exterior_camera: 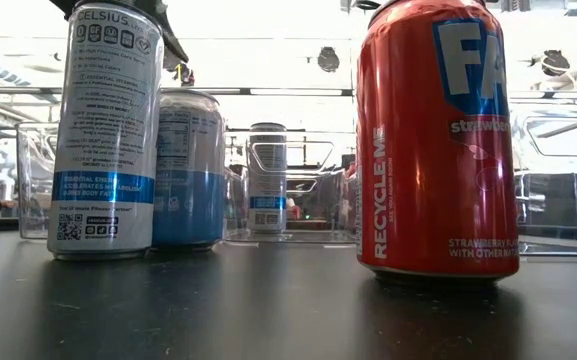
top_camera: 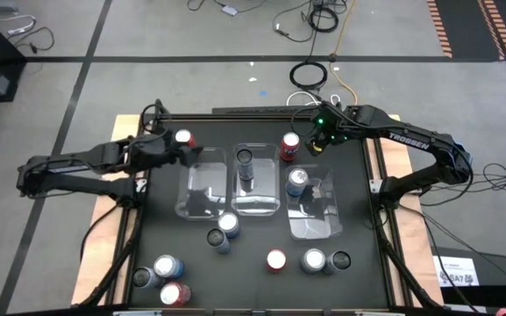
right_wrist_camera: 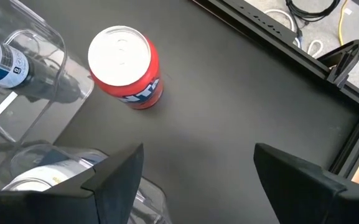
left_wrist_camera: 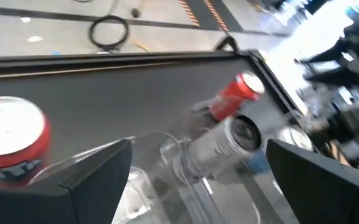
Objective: Sort soda cans
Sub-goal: Put the red soda can into the top left transparent bin
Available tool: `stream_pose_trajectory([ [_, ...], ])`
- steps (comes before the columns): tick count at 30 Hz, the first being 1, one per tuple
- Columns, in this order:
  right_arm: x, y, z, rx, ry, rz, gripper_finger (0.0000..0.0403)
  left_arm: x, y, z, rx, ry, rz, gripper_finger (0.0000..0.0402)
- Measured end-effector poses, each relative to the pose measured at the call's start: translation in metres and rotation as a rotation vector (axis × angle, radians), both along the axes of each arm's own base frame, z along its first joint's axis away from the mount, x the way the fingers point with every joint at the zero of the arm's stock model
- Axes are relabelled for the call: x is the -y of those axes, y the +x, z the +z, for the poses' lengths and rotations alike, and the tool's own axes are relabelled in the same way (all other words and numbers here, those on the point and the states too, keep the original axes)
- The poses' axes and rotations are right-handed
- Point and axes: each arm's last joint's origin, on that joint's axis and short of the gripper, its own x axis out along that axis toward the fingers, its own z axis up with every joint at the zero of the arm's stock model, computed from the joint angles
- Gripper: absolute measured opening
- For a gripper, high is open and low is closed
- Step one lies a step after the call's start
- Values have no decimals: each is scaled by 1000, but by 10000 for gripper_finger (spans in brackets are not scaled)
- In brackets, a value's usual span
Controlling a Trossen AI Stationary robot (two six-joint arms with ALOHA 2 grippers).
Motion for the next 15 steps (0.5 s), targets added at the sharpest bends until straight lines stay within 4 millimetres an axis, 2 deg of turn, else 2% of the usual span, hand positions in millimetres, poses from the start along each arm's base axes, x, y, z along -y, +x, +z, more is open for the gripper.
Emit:
stream_pose_trajectory([
  [3, 0, 1, 0, 3, -6, 8, 299, -9, 1, -2, -6, -27, 94, 380],
  [7, 1, 2, 1, 10, -14, 16, 299, -32, -4, 2, -58, -55, 249, 380],
  [10, 1, 2, 1, 14, -22, 27, 299, -51, -6, 3, -149, -105, 295, 380],
  [15, 2, 3, 1, 19, -29, 36, 299, -85, -5, -9, -299, -258, 330, 380],
])
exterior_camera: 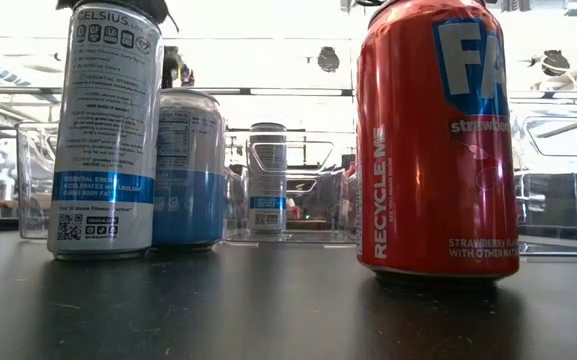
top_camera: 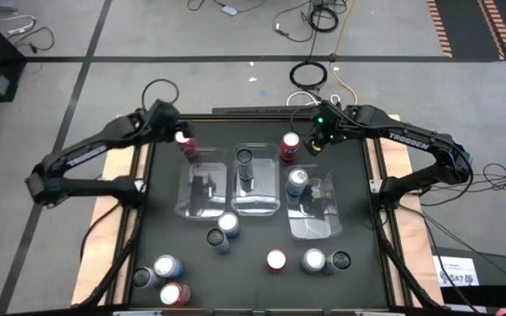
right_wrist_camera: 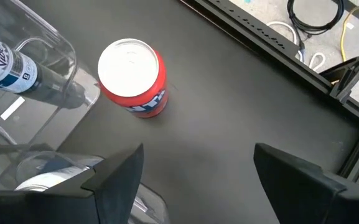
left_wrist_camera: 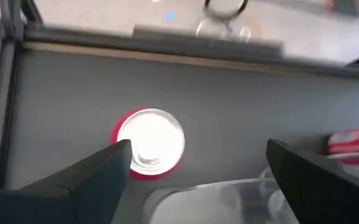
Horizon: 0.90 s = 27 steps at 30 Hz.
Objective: Sort soda cans
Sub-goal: Put the red soda can into the top left transparent bin
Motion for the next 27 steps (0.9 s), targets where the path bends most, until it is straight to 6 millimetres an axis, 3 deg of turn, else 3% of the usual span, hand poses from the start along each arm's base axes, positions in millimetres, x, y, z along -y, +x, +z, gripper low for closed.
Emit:
stream_pose_trajectory([
  [7, 0, 0, 0, 2, -1, 0, 299, -31, 13, -28, -94, -206, -96, 380],
  [16, 0, 0, 0, 3, 1, -2, 299, -41, 22, -43, -169, -235, -111, 379],
  [21, 0, 0, 0, 3, 1, -2, 299, -41, 22, -30, -181, -242, -107, 379],
  [25, 0, 0, 0, 2, 1, -2, 299, -43, 22, -5, -203, -163, -88, 379],
  [27, 0, 0, 0, 3, 2, -2, 299, -43, 20, -2, -232, -154, -80, 379],
])
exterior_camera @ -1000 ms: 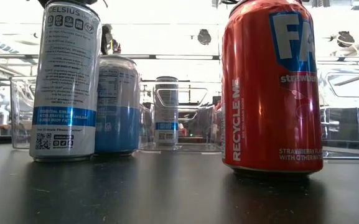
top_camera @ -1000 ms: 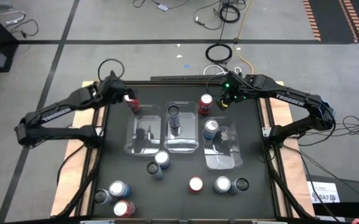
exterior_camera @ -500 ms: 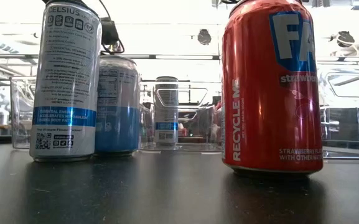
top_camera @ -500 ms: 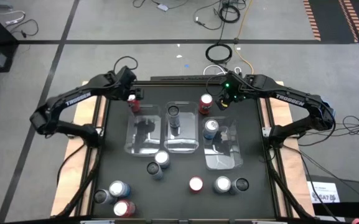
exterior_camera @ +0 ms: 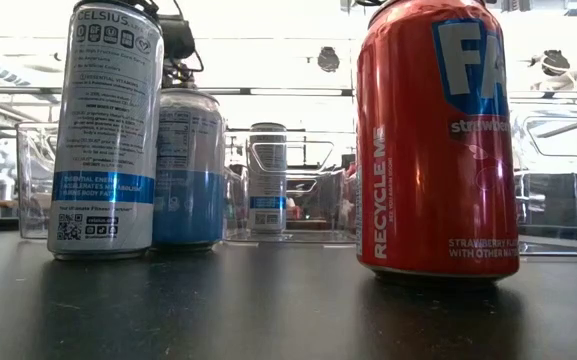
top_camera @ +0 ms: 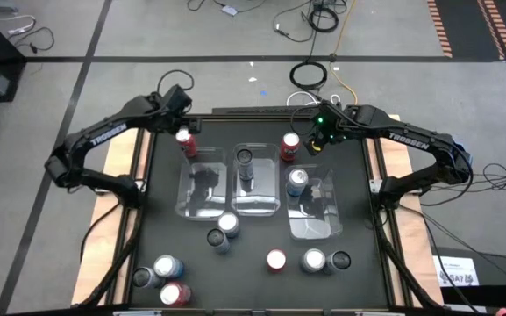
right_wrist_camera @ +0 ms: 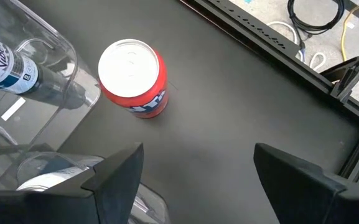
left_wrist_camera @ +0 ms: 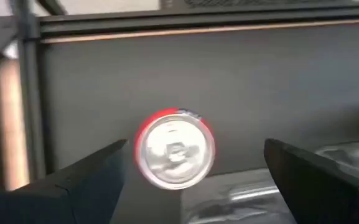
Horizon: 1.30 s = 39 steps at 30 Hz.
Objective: Sort soda cans
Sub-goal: Put the red soda can into the top left transparent bin
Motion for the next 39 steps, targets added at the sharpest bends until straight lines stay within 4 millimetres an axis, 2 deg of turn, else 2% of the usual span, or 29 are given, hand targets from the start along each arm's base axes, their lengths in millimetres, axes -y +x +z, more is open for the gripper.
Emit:
stream_pose_trajectory([
  [4, 0, 0, 0, 0, 0, 0, 299, -2, 0, 2, 0, 11, 5, 379],
  [16, 0, 0, 0, 2, 1, -4, 299, -17, 16, -36, -144, -118, -19, 380],
  [31, 0, 0, 0, 2, 3, -7, 299, -34, 25, -70, -244, -222, -19, 379],
  [34, 0, 0, 0, 3, 4, -6, 299, -36, 25, -73, -243, -235, -15, 366],
  [39, 0, 0, 0, 2, 5, -3, 299, -39, 23, -74, -228, -253, -5, 319],
])
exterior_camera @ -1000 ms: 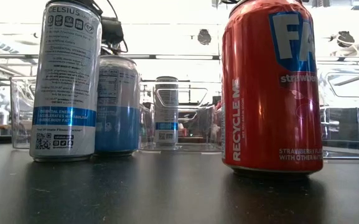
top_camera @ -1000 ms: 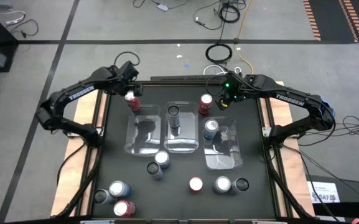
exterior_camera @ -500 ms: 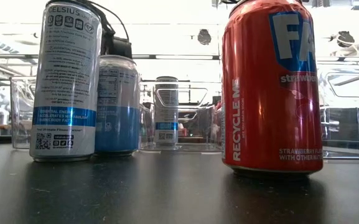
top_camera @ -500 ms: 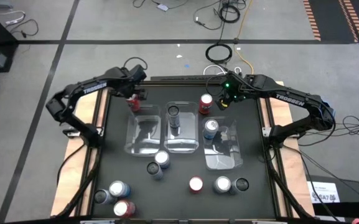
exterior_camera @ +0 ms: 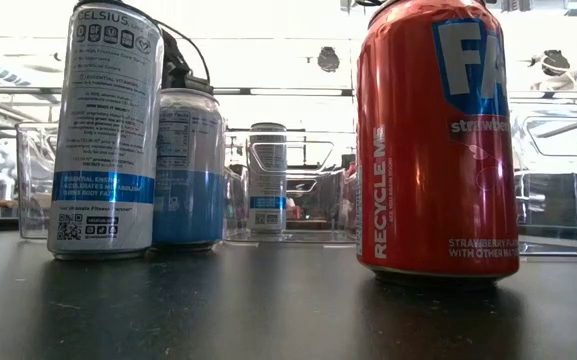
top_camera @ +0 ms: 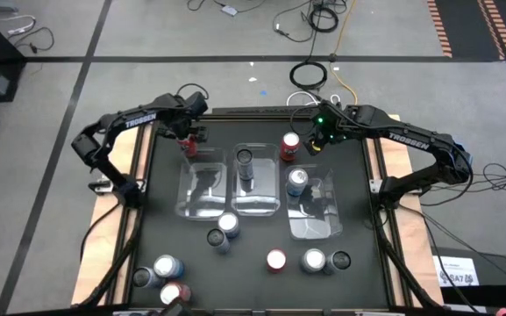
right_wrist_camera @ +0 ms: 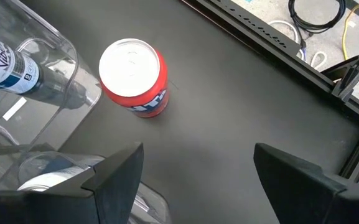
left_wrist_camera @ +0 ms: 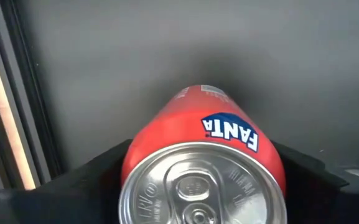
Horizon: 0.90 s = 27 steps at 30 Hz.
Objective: Sort soda cans
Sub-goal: Put the red soda can into the top left transparent bin
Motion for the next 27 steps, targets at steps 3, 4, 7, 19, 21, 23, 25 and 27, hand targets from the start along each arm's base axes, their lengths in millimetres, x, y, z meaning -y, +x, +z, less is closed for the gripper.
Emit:
stream_pose_trajectory([
  [3, 0, 0, 0, -4, -3, 9, 299, 0, 0, 0, 2, -2, -1, 314],
  [4, 0, 0, 0, -5, -3, 12, 299, 0, 0, 0, 1, -2, -6, 314],
  [7, 0, 0, 0, -8, -7, 15, 299, 1, -1, 3, -6, 12, -31, 314],
  [19, 0, 0, 0, -20, -18, 42, 299, 33, -18, 85, 236, 230, -65, 314],
  [21, 0, 0, 0, -25, -22, 53, 299, 45, -23, 102, 291, 277, -88, 314],
  [23, 0, 0, 0, -27, -24, 59, 299, 57, -27, 121, 354, 325, -104, 314],
  [25, 0, 0, 0, -27, -24, 59, 299, 69, -30, 134, 410, 352, -114, 314],
  [27, 0, 0, 0, -29, -26, 65, 299, 82, -33, 142, 446, 336, -116, 314],
])
